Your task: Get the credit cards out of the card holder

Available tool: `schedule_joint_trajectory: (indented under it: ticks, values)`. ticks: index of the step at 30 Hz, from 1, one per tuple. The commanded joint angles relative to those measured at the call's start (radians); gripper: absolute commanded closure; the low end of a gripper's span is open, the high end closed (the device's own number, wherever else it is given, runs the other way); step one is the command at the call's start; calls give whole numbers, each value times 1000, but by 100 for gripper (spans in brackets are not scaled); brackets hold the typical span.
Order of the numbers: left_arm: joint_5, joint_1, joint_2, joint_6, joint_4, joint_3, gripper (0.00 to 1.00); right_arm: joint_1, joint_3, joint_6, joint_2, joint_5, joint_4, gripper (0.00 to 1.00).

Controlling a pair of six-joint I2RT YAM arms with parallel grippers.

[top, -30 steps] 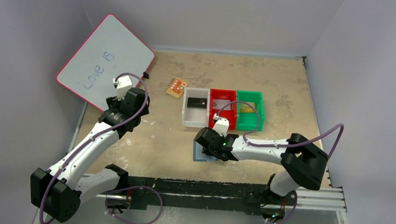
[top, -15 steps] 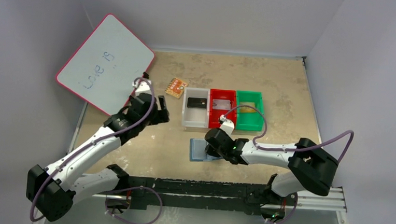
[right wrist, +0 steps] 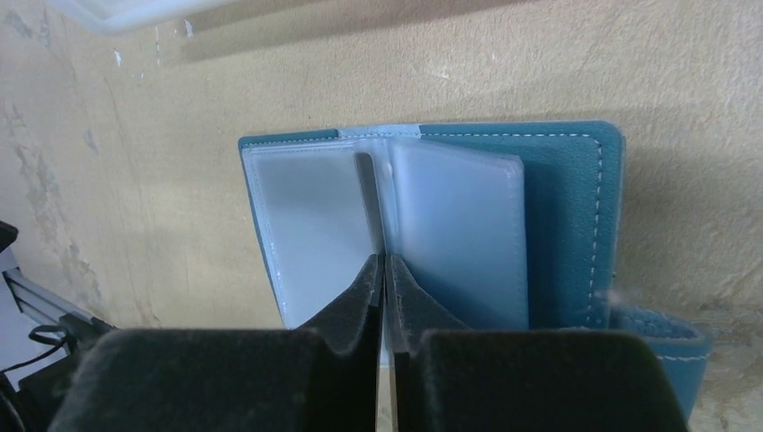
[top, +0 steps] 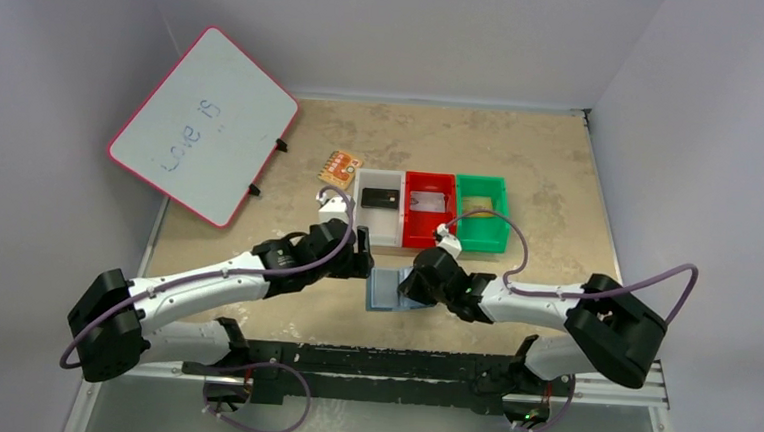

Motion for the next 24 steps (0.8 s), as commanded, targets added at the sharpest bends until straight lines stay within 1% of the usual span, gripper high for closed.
schedule_joint_trajectory:
  ticks: [1,3,5,7,9,10,12,16,19,21,24]
  values:
    - [-67,-26,4,-77,73,-8,30,0,-23,-53,-47,12,-58,88]
    - [-99,-27,-8,-93,55,-9,30,0,2,-96,-83,49,-79,77]
    - [-136,-26,-19,-102,28,-6,30,2,26,-127,-115,63,-112,67]
    - [-177,-26,-33,-115,-7,-1,30,6,48,-162,-137,71,-128,61]
    - [-218,-26,-47,-128,-43,5,30,25,75,-182,-144,89,-149,56]
    - [-238,-26,-55,-135,-59,9,29,45,95,-181,-135,112,-171,54]
    - [-265,-27,-64,-143,-83,14,29,97,146,-175,-95,161,-237,46]
    - [-284,-27,-76,-154,-107,18,29,191,285,-83,55,286,-449,38]
    - [-288,-27,-81,-161,-115,18,29,241,373,-19,160,349,-581,36]
    - [-289,-27,-85,-162,-120,19,29,271,415,2,202,384,-629,35]
    - [-294,-25,-91,-163,-127,19,29,294,449,19,217,403,-659,34]
